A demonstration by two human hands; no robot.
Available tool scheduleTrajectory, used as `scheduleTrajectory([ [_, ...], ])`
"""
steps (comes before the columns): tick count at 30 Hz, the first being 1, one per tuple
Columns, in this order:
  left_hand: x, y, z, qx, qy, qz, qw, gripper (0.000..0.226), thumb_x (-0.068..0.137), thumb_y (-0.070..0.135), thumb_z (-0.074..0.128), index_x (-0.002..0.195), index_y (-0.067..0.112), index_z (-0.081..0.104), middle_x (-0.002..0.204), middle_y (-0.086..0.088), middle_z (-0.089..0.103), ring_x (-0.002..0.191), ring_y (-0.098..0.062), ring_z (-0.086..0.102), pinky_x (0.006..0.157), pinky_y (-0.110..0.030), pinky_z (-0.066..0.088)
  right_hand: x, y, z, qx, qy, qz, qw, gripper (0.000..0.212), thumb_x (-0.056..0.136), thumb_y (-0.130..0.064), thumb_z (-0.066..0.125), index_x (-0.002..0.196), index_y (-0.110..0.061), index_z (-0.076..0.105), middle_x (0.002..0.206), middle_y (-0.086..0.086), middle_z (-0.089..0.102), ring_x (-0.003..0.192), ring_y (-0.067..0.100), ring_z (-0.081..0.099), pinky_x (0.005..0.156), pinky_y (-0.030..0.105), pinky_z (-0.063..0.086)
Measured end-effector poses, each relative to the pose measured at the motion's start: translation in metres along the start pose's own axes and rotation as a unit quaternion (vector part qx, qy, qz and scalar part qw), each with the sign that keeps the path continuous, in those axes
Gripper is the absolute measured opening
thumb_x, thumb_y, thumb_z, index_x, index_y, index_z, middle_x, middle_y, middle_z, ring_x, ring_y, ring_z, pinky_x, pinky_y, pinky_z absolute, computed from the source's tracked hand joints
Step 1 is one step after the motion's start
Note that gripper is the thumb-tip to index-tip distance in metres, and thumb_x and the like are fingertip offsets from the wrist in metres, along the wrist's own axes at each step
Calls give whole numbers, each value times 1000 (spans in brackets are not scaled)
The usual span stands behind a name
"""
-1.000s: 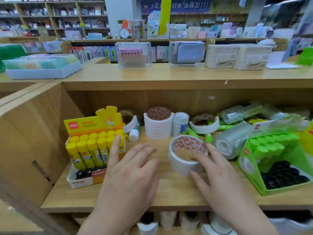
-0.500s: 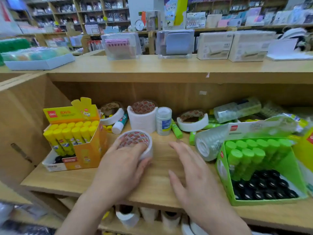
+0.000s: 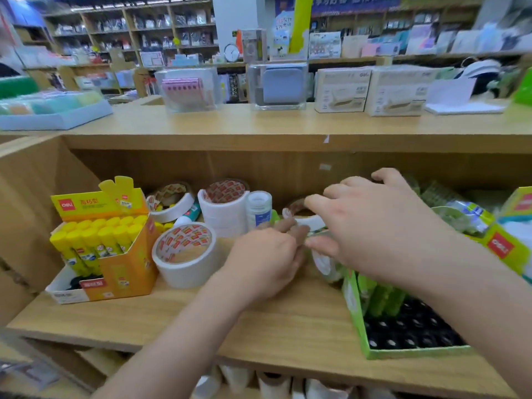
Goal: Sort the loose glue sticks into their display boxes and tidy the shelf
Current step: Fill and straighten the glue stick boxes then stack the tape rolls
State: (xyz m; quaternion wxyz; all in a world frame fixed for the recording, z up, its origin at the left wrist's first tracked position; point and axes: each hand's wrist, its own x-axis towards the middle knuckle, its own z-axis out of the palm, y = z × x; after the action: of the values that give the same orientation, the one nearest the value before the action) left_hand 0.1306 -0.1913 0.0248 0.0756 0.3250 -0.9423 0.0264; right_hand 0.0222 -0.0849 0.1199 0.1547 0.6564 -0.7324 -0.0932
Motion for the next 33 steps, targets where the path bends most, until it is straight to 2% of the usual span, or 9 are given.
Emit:
scheduleTrajectory([
  [3, 13, -2, 4, 32, -26, 12, 999, 43, 99, 50, 26, 136, 31, 38, 146, -7, 36, 114, -32, 54, 86, -40, 49, 14, 5, 6, -26, -107, -18, 994, 36, 96, -56, 34, 119, -32, 47, 115, -5, 60, 111, 22, 54, 93, 47, 28],
  [10, 22, 1, 9, 58, -110, 3, 992, 53, 96, 61, 22, 145, 40, 24, 148, -13, 33, 118, -37, 49, 91, -42, 45, 31, 5, -1, -38, -161, -8, 986, 33, 90, -52, 51, 112, -30, 63, 89, -7, 56, 84, 18, 56, 63, 28, 41],
  [17, 11, -6, -2, 72, -71, 56, 993, 36, 99, 47, 36, 113, 21, 56, 112, -9, 59, 101, -30, 57, 80, -39, 48, 64, 65, -8, 239, -310, 74, 917, 38, 94, -52, 47, 126, -34, 57, 103, -11, 62, 89, 10, 64, 76, 28, 51],
  [19, 3, -10, -3, 62, -55, 55, 995, 22, 97, 35, 43, 106, 22, 59, 106, -7, 60, 95, -29, 60, 75, -38, 50, 68, 71, 1, 209, -340, 82, 913, 41, 95, -48, 48, 134, -35, 50, 109, -9, 59, 91, 11, 60, 78, 29, 51],
  [22, -10, -17, -3, 20, -44, 48, 998, 15, 97, 27, 47, 105, 29, 60, 108, -2, 57, 94, -27, 61, 74, -40, 53, 73, 68, 17, 177, -384, 94, 901, 53, 94, -52, 48, 144, -38, 37, 144, -5, 44, 120, 21, 51, 97, 37, 47],
  [25, -21, -22, -4, -33, -33, 44, 998, 23, 97, 31, 46, 112, 35, 62, 121, 5, 54, 106, -22, 58, 86, -37, 50, 77, 61, 25, 118, -400, 81, 905, 59, 97, -54, 38, 150, -34, 22, 158, -5, 21, 143, 23, 24, 114, 39, 24],
  [28, -29, -26, -12, -106, 6, 34, 994, 26, 94, 34, 51, 115, 43, 63, 121, 15, 53, 108, -12, 56, 90, -29, 45, 84, 52, 27, 143, -412, 100, 894, 57, 102, -45, 33, 153, -27, 15, 158, 2, 21, 140, 27, 31, 104, 35, 34],
  [31, -27, -26, -21, -184, 45, 24, 982, 24, 91, 34, 57, 110, 45, 68, 113, 22, 54, 105, -1, 54, 83, -15, 38, 95, 40, 35, 111, -397, 99, 906, 49, 103, -35, 32, 148, -14, 32, 149, 9, 38, 121, 25, 49, 72, 24, 46],
  [33, -23, -27, -23, -211, 47, 17, 976, 23, 90, 32, 58, 107, 45, 69, 111, 23, 55, 105, 2, 53, 78, -12, 33, 104, 33, 43, 81, -385, 90, 915, 46, 102, -33, 36, 142, -10, 41, 142, 10, 47, 117, 25, 53, 66, 24, 47],
])
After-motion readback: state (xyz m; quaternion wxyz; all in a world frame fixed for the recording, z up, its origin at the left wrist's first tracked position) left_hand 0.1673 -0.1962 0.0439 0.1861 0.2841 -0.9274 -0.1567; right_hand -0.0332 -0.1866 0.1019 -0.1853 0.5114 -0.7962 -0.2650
